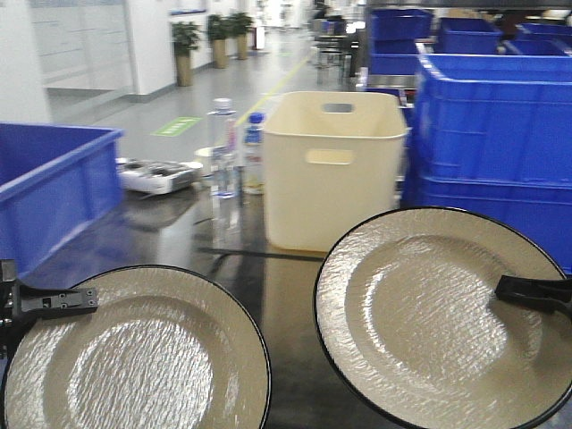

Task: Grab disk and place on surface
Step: 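Hold both plates while the base drives to the steel table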

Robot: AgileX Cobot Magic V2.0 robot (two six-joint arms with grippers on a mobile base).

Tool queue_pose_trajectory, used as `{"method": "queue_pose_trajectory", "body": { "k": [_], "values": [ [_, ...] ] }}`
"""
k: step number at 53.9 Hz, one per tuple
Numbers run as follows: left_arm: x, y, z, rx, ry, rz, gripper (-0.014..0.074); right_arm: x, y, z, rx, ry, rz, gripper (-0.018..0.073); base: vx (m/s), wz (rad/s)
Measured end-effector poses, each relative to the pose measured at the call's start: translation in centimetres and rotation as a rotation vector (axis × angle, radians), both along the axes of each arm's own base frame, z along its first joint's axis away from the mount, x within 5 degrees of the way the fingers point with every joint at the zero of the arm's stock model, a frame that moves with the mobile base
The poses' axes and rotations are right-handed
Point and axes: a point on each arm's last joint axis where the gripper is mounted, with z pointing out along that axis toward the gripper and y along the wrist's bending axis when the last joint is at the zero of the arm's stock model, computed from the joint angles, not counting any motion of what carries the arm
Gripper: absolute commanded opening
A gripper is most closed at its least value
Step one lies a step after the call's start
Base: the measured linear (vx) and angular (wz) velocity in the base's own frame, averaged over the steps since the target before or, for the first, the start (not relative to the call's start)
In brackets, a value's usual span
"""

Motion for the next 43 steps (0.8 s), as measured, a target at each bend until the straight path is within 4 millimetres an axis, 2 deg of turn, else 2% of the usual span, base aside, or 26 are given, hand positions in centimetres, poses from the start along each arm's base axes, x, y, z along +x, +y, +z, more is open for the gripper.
{"method": "queue_pose_trajectory", "body": {
  "k": [18,43],
  "values": [
    [-0.01,-0.04,0.01,-0.001,0.0,-0.003,-0.0004,0.05,-0.06,-0.01,-0.003,0.0,-0.008,-0.0009,0.23,-0.46],
    [-0.01,-0.04,0.01,-0.001,0.0,-0.003,-0.0004,0.04,-0.05,-0.01,-0.002,0.0,-0.007,-0.0009,0.07,-0.11]
  ]
}}
